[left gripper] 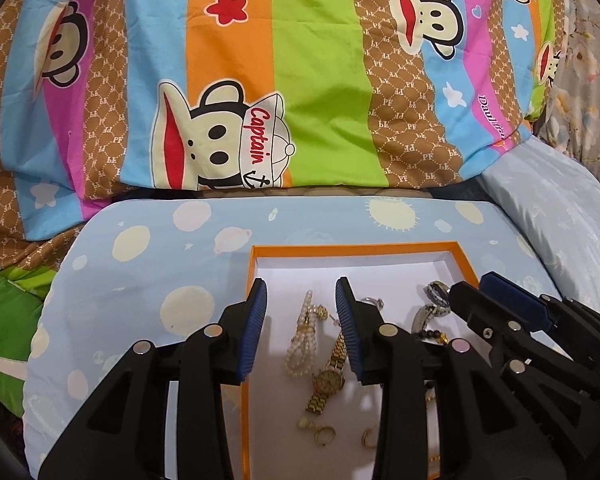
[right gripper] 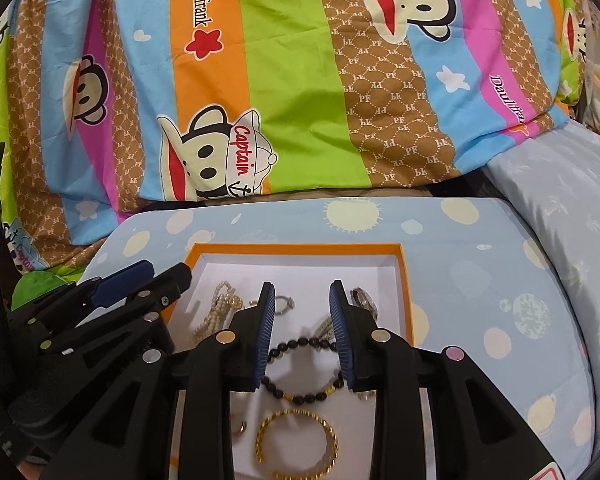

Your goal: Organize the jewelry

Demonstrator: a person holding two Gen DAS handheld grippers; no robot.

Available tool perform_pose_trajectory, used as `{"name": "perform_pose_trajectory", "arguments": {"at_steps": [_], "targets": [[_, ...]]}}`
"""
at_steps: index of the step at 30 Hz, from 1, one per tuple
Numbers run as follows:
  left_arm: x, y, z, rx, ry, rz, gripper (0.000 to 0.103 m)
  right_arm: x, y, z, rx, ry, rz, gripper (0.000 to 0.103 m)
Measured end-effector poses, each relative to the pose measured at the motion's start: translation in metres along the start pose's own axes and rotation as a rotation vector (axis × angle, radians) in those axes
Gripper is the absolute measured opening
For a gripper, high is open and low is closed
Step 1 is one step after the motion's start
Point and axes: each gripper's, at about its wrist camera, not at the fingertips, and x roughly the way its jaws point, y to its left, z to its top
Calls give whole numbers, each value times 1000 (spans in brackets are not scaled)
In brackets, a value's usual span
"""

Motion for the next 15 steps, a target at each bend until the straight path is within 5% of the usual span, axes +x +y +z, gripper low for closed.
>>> {"name": "perform_pose_trajectory", "arguments": {"at_steps": [15], "targets": [[-24, 7, -75, 15, 59, 53, 35, -19, -5, -81, 24, 92, -27, 33]]}}
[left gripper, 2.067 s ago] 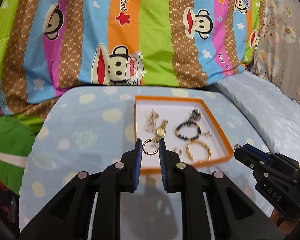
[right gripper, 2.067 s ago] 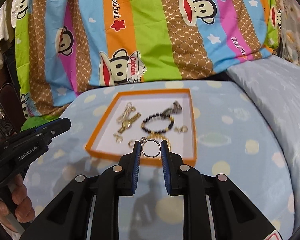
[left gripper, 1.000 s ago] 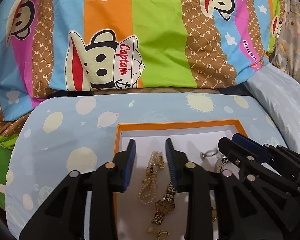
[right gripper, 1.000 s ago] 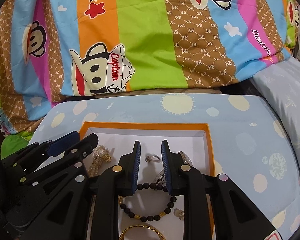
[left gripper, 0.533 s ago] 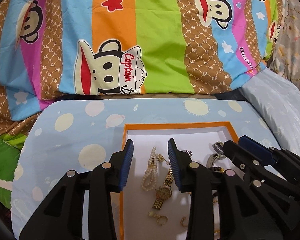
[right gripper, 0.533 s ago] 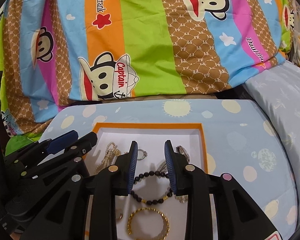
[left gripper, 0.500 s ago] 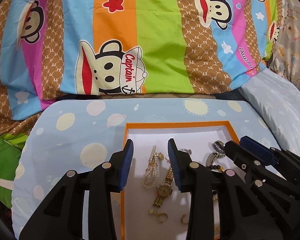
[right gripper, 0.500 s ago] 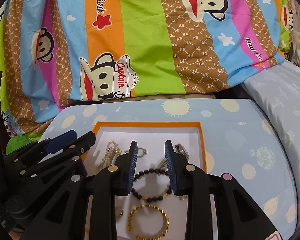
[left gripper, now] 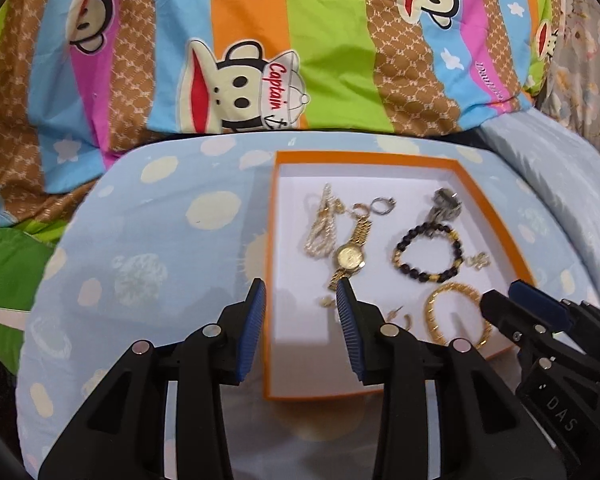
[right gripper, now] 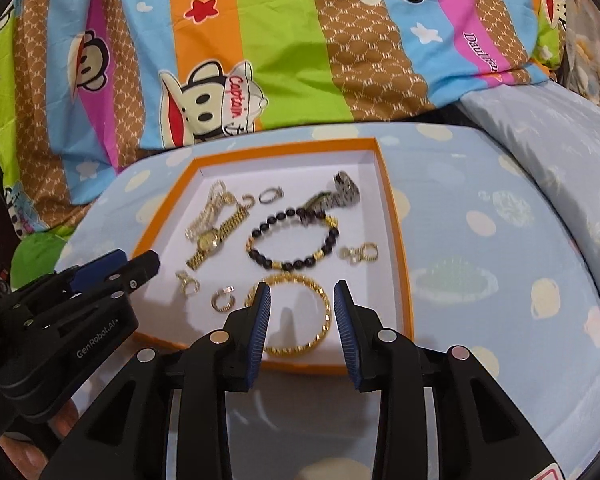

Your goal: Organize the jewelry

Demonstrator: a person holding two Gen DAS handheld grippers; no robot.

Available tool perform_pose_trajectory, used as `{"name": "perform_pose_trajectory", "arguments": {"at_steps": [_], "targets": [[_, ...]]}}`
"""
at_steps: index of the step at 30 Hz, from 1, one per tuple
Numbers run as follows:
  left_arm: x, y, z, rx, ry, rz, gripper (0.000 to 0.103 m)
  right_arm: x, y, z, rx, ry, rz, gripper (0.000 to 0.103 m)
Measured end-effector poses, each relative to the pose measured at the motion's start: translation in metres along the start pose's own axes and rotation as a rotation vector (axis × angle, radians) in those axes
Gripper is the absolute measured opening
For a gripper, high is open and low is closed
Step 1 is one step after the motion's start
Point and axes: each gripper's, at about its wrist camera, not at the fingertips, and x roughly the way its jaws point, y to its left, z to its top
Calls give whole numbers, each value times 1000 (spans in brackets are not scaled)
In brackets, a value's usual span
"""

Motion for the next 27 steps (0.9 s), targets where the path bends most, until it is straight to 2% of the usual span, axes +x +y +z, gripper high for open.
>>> {"name": "perform_pose_trajectory", "arguments": {"at_steps": [4, 8, 14, 20, 24, 27], "targets": [[5, 4, -18, -5, 48, 1, 35, 0, 4, -11, -17, 6, -12, 33], [-7, 9, -32, -13, 38, -16, 35, -9, 13, -24, -55, -3, -32, 36], [-28, 12, -53, -2, 37, -17, 35, -28, 18, -46, -63, -1, -7, 35], [-52, 13, -41, -41, -2, -38, 36, -53, 21, -37, -33, -63, -1, 36], [-72, 10, -31, -49, -29, -11, 41, -76, 25, -30, -28, -91, -6, 41], [-87, 6, -29, -56, -41, 11, 52, -91, 27, -32, -17, -104, -4, 50]]}}
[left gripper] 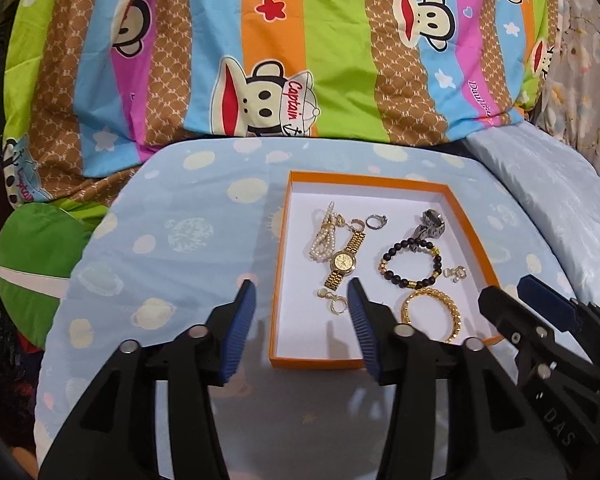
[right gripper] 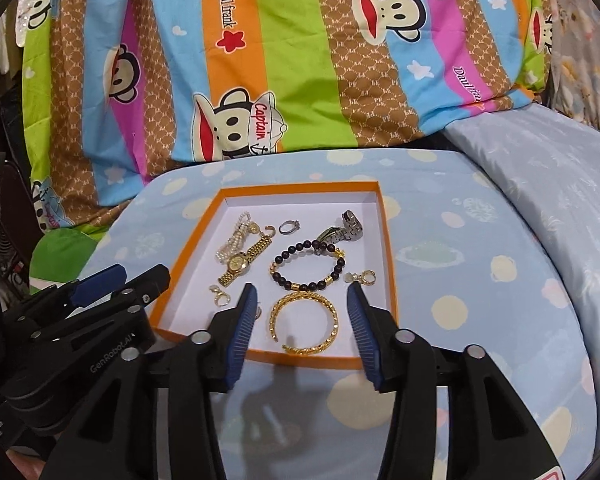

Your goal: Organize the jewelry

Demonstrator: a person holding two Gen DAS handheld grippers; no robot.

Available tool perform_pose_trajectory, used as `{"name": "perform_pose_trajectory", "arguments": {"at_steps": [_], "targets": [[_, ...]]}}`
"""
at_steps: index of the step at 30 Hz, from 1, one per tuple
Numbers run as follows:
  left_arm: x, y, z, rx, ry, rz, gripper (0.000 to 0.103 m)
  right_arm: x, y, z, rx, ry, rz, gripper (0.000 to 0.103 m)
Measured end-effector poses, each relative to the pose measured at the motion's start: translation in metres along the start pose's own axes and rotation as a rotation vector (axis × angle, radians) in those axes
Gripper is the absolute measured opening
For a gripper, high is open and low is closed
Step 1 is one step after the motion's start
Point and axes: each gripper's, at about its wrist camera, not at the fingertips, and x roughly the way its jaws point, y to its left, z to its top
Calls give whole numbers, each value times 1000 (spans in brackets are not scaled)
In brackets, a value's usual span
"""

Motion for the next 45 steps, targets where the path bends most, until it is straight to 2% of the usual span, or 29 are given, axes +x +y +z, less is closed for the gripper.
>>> {"name": "perform_pose_trajectory", "arguments": {"at_steps": [1, 6, 10, 32, 45], "targets": [[-4, -1, 0, -1, -4, 3, 57, -4, 1, -1, 1, -4, 0, 52], [-16, -3, -1, 1, -15, 44, 65, -15, 5, -5, -1, -14, -38, 54], [-20, -1, -4, -10, -16, 68, 75, -20, 2, -8, 17, -14, -59, 61], [-17, 1, -21, -17, 59, 88, 76, -19, 1, -25, 26, 31, -89, 64], [-17, -2, -23, 16, 41, 135, 76, -17, 3, -29, 18, 41, -92, 64]]}}
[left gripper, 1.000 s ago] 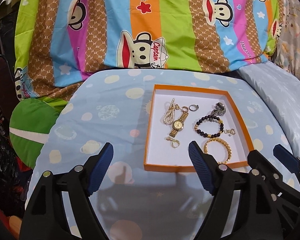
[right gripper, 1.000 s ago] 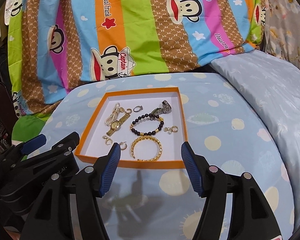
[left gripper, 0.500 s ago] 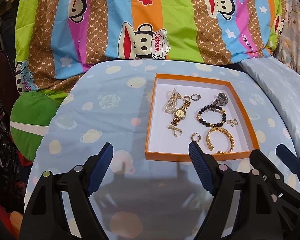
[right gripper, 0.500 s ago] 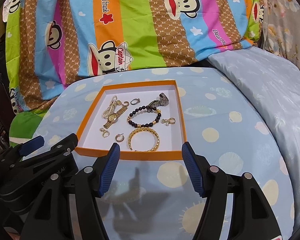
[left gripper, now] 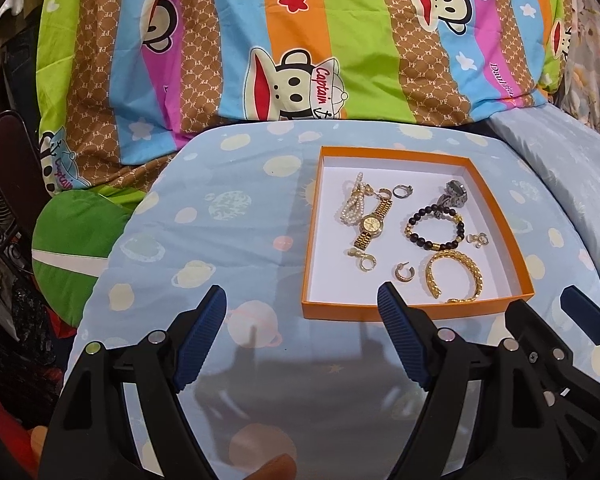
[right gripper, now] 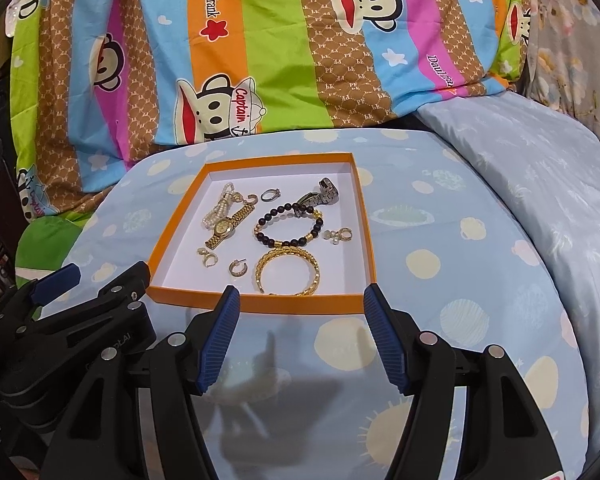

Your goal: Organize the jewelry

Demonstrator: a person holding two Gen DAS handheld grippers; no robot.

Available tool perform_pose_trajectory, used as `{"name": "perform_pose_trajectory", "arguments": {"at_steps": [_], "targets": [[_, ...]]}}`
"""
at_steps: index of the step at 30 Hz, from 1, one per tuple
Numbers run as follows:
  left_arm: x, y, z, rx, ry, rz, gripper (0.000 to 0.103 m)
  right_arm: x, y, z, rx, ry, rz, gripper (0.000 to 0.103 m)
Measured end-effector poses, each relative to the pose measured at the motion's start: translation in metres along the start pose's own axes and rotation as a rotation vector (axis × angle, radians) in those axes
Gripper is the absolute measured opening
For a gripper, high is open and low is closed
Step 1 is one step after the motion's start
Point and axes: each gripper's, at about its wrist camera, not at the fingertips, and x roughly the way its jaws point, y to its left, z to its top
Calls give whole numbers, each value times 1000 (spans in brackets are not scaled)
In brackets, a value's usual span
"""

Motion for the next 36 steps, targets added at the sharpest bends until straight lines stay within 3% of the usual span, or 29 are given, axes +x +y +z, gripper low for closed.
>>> {"name": "perform_pose_trajectory", "arguments": {"at_steps": [36], "targets": [[-2, -3, -7, -9, -2, 7, 77, -2, -2, -5, 5, -10, -15, 64]]}}
